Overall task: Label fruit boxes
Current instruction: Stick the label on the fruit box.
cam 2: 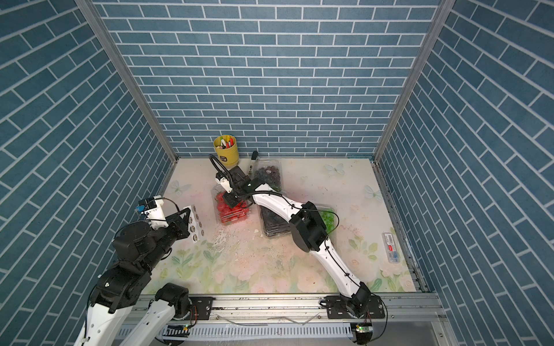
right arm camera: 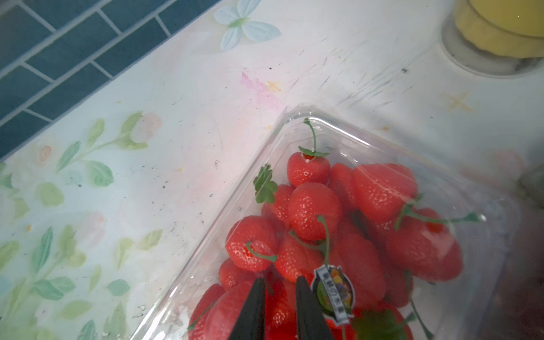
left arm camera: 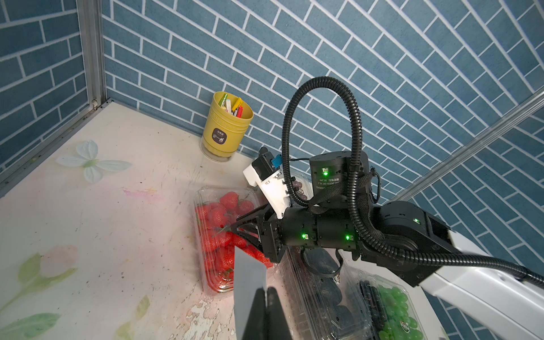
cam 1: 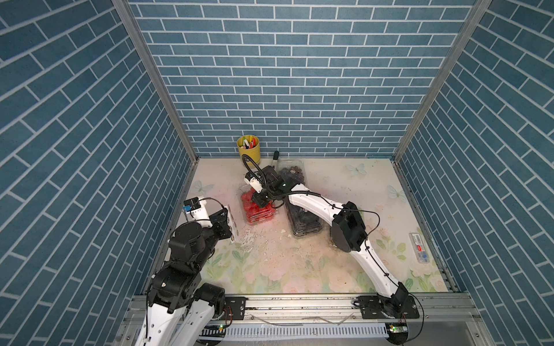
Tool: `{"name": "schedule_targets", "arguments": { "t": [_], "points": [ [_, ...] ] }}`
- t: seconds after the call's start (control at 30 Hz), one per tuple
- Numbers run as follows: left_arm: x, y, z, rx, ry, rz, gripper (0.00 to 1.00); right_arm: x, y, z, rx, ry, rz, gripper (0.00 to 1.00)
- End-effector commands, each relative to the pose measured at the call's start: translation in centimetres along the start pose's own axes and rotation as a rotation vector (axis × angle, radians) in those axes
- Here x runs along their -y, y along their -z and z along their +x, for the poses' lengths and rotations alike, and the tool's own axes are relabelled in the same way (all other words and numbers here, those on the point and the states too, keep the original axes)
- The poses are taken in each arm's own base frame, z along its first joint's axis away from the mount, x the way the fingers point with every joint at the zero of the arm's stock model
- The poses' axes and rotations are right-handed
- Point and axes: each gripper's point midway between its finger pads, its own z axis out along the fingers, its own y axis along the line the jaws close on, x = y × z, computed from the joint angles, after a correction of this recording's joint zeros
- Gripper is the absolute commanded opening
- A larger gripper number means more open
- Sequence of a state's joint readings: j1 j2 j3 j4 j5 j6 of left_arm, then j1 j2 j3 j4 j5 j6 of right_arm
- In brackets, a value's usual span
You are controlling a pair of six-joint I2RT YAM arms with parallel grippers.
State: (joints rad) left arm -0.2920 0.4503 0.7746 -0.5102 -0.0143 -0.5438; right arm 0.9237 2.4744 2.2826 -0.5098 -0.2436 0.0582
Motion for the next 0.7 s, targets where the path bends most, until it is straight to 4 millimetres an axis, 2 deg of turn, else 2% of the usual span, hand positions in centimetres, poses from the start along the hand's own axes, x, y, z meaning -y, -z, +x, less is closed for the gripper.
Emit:
{"name": "schedule_targets", "arguments": {
  "t": [0.0,0.17,0.43,0.67],
  "points": [
    [0.2,0.0,-0.5,0.016,-0.011,0.008,0.0,-1.1,-0.2,1.1,-0.045,-0.054,-0.115,0.22],
    [0.2,0.0,-0.5,0.016,-0.012,0.005,0.0,-1.1,1.6,-0.6,0.031,-0.063,-0.133,0.22],
    [0.1,-0.1,-0.4,0.012,-0.012,0.005,0.0,0.5,4.0,-2.8,0.115,-0.061,-0.034,0.19],
    [0.1,0.0,-0.4,0.015,-0.013,0.004,0.0,2.3,3.5,-2.9,0.127,-0.09,0.024,0.0]
  ]
}}
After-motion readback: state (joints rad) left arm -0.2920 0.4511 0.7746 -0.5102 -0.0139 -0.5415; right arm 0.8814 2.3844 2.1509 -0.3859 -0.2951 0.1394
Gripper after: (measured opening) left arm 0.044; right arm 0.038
